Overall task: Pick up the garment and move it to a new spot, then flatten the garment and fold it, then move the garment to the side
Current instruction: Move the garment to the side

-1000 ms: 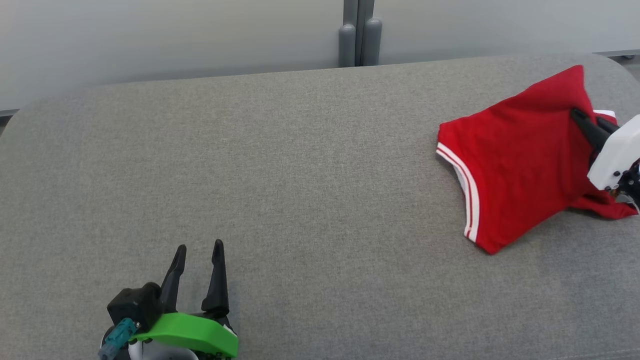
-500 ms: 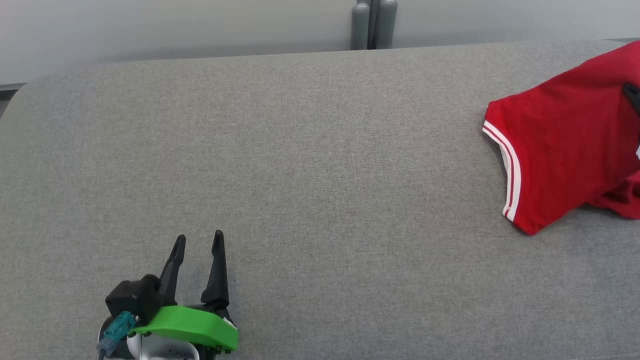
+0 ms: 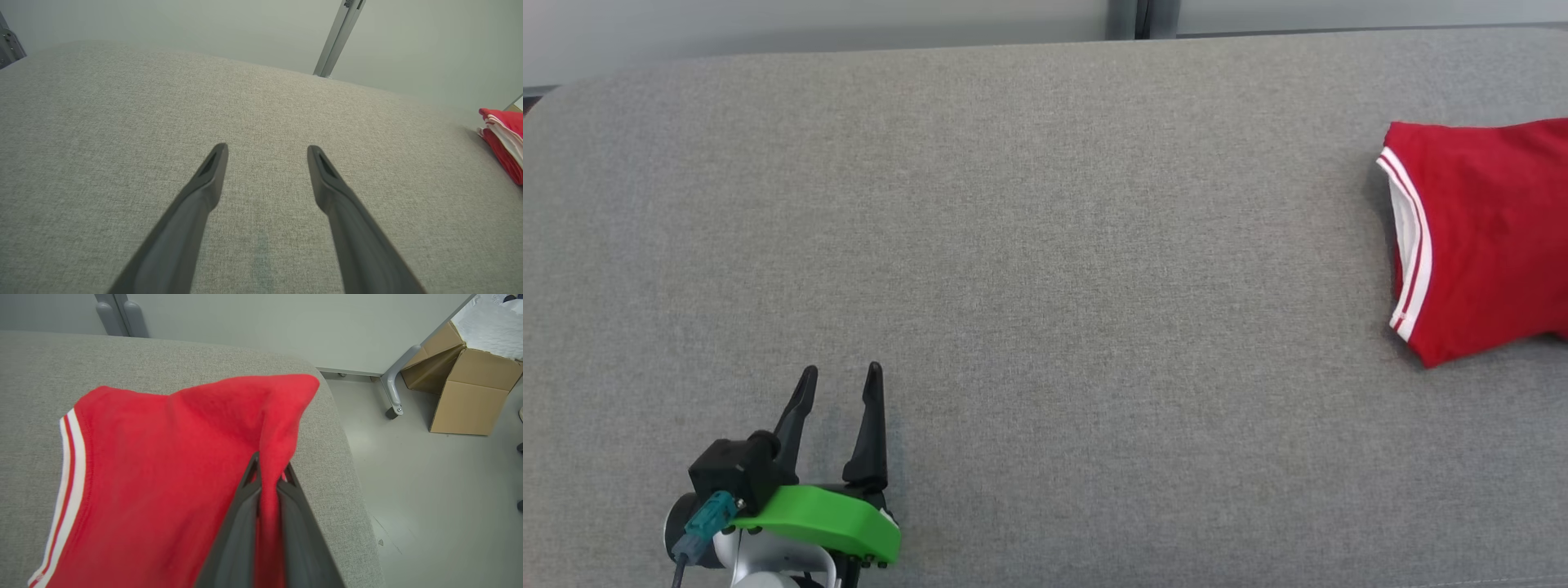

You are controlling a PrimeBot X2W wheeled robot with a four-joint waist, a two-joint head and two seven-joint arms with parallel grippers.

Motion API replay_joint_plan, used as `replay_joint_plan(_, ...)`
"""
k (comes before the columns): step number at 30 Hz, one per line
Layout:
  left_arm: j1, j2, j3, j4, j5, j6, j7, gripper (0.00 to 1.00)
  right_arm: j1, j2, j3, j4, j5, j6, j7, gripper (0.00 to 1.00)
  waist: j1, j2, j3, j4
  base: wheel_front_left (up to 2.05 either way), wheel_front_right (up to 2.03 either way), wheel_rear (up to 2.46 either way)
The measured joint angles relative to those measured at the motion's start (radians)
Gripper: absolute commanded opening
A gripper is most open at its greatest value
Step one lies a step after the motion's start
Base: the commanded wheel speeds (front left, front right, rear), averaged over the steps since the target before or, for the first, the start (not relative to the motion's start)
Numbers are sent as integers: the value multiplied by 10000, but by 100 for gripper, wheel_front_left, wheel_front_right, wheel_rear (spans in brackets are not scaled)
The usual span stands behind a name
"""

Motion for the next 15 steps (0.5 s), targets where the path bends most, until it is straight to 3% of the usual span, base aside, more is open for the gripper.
replay_joint_plan(9,-332,305,8,-512,380,0,364,100,111,25,-462,805,-42,-692,-608,0,0,0,896,75,0,0,0)
replay_joint_plan(13,-406,376,71,-623,460,0,439,100,104,351,-525,1018,-38,-731,-759,3,0,0,1242,88,0,0,0)
replay_joint_plan(15,-425,437,121,-642,520,0,453,100,97,552,-533,1164,-38,-867,-894,23,0,0,1387,73,0,0,0)
